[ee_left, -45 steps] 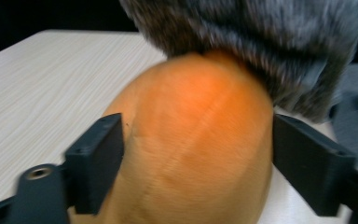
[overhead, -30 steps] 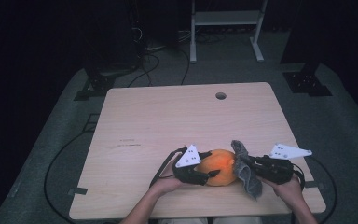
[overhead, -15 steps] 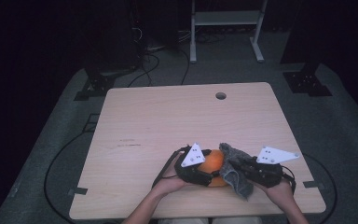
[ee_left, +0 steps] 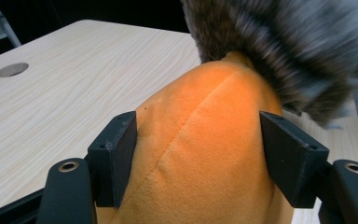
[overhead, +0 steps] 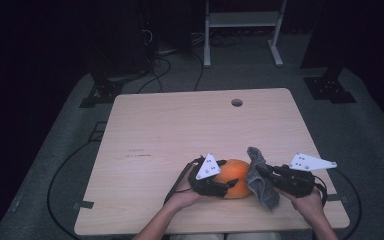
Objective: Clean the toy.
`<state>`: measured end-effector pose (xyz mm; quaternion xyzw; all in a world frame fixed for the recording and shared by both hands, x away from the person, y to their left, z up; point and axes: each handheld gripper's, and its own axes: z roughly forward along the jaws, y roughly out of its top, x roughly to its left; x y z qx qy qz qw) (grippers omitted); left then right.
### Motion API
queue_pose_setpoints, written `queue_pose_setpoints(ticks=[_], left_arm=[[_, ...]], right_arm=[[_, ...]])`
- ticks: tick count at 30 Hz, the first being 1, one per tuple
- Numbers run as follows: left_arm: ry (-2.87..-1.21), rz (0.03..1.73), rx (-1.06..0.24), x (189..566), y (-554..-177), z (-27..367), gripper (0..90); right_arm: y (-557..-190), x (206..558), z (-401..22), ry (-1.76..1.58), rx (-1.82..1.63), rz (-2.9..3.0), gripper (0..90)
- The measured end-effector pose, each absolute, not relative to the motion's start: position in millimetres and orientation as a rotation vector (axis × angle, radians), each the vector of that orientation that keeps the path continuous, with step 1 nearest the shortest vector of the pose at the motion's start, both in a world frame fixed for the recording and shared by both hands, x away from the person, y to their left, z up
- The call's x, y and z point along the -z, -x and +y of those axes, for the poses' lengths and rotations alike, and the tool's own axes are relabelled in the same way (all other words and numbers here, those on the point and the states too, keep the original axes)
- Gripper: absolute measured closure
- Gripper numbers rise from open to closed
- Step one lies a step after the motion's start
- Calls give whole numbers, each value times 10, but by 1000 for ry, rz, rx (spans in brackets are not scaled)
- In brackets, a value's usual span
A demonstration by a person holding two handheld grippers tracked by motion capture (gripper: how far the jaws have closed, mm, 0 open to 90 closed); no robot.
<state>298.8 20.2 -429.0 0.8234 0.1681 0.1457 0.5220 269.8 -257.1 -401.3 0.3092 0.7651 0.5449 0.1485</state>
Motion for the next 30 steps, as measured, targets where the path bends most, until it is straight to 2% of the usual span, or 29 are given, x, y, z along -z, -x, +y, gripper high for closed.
queue_pose_setpoints(ticks=[5, 9, 10, 12, 18, 21, 26, 30], left_arm=[[-1986, 336, -281, 4253, -2998, 253, 228], [-1998, 410, -249, 4262, -3087, 281, 100], [-1992, 423, -219, 4276, -3106, 285, 94], [-1995, 396, -213, 4301, -3088, 285, 115], [-1989, 273, -171, 4259, -3046, 372, 254], [-1987, 335, -196, 4285, -3069, 326, 208], [-1996, 301, -246, 4312, -3010, 280, 303], [-2012, 275, -245, 4306, -2984, 269, 287]], right_arm=[[-2759, 4138, -2451, -871, -1519, 2272, 806], [-2750, 4169, -2519, -880, -1525, 2285, 805], [-2752, 4177, -2537, -882, -1525, 2286, 806], [-2769, 4198, -2578, -901, -1532, 2281, 805], [-2819, 4256, -2716, -971, -1494, 2253, 806], [-2839, 4272, -2770, -1002, -1498, 2246, 805], [-2775, 4115, -2726, -948, -1501, 2237, 806], [-2703, 4018, -2527, -821, -1517, 2277, 805]])
